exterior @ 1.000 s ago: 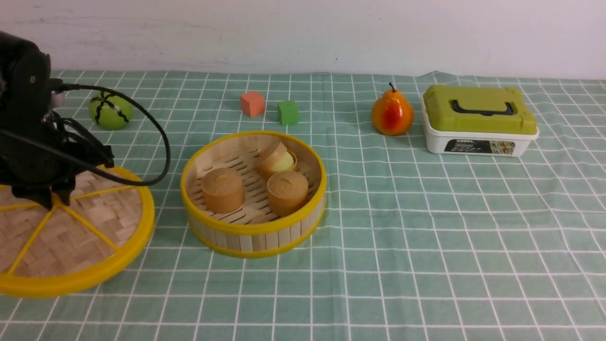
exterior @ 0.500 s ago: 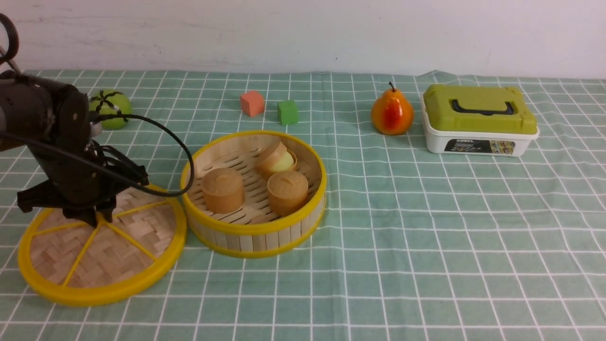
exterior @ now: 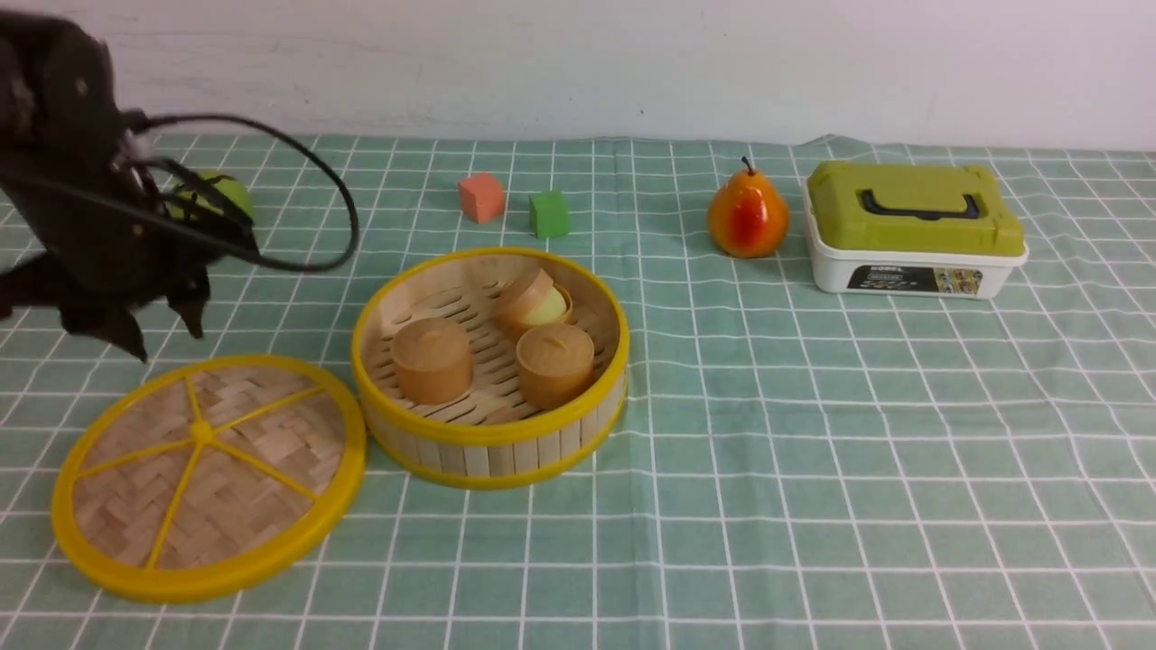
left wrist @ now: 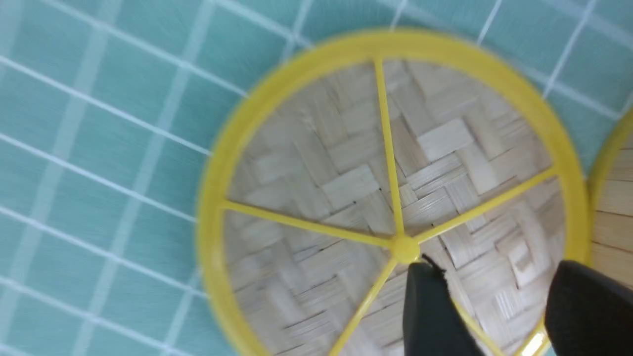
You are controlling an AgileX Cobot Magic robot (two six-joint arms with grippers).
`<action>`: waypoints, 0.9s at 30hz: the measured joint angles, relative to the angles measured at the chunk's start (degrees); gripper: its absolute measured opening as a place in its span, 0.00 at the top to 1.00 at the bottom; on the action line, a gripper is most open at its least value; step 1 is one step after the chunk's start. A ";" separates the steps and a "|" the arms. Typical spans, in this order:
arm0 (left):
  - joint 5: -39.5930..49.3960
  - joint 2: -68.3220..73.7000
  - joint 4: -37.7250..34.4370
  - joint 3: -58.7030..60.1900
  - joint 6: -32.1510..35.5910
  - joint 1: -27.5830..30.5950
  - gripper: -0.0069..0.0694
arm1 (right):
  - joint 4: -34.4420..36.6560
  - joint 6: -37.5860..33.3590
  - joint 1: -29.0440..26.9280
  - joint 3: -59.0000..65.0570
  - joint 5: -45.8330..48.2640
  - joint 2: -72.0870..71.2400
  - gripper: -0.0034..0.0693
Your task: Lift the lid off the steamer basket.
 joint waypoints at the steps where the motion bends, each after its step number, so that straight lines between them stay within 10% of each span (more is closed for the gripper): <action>1: 1.79 -2.08 0.53 -1.22 1.39 0.00 0.50 | 0.00 0.00 0.00 0.00 0.00 0.00 0.62; 11: 10.64 -24.40 0.89 -2.60 10.21 0.00 0.93 | 0.00 0.00 0.00 0.00 0.00 0.00 0.62; 27: -19.62 -87.67 -29.60 49.29 24.33 0.00 0.93 | 0.00 0.00 0.00 0.00 0.00 0.00 0.62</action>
